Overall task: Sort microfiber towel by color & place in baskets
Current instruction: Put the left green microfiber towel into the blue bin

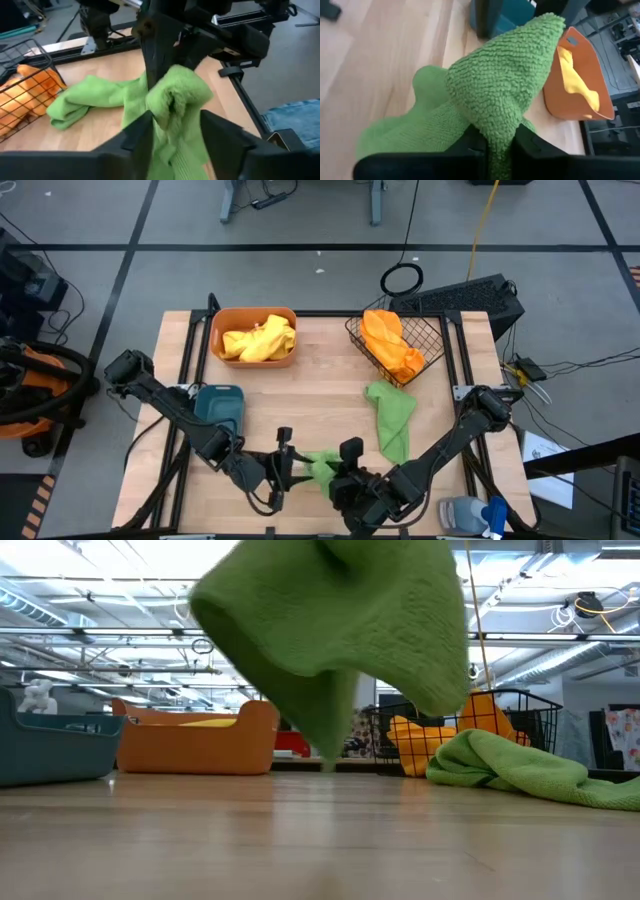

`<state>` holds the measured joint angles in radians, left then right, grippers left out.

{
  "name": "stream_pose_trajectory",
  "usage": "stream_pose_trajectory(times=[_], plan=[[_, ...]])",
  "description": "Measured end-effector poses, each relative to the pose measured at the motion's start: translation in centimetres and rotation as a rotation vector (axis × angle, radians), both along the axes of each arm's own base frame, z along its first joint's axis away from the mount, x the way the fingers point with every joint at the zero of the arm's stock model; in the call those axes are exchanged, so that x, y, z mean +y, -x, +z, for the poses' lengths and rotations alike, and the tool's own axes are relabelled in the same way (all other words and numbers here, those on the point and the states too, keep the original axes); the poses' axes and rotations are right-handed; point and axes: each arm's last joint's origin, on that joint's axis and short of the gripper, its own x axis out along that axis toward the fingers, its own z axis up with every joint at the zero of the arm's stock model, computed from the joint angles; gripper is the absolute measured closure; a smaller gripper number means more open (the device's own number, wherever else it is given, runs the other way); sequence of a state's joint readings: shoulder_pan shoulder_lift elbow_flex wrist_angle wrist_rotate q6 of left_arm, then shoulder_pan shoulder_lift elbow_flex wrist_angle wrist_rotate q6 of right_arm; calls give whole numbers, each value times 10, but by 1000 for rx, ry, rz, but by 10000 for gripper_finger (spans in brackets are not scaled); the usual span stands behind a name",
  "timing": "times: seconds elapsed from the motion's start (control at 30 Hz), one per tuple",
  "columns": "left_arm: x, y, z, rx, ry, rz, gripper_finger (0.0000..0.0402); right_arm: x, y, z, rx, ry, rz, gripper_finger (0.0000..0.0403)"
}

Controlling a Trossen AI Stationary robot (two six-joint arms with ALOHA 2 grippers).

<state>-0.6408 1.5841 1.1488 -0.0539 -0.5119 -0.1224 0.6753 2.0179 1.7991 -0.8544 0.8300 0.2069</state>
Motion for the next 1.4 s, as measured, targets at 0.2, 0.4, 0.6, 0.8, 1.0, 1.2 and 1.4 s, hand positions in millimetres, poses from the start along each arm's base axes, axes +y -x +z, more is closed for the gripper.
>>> stream_pose_trajectory(times=[0.2,0.4,0.6,0.8,1.0,1.2,1.4], plan=[[-13,12,-3,32,39,4,166,-9,21,25,-9,4,-35,385],[-21,25,2,-92,-45,228,150,-20,31,51,-47,-18,-28,381],[-29,33,14,-200,-97,293,150,-30,43,66,-37,-17,-26,381],[-25,19,5,-206,-116,339,149,-38,45,78,-77,-46,-38,381],[-14,4,2,-186,-87,324,149,-33,48,76,-67,-48,-25,381],[-8,-5,3,-168,-38,217,149,-32,48,76,-71,-69,-31,381],[7,-18,-4,-133,-47,226,149,-27,45,73,-86,-105,-29,380]])
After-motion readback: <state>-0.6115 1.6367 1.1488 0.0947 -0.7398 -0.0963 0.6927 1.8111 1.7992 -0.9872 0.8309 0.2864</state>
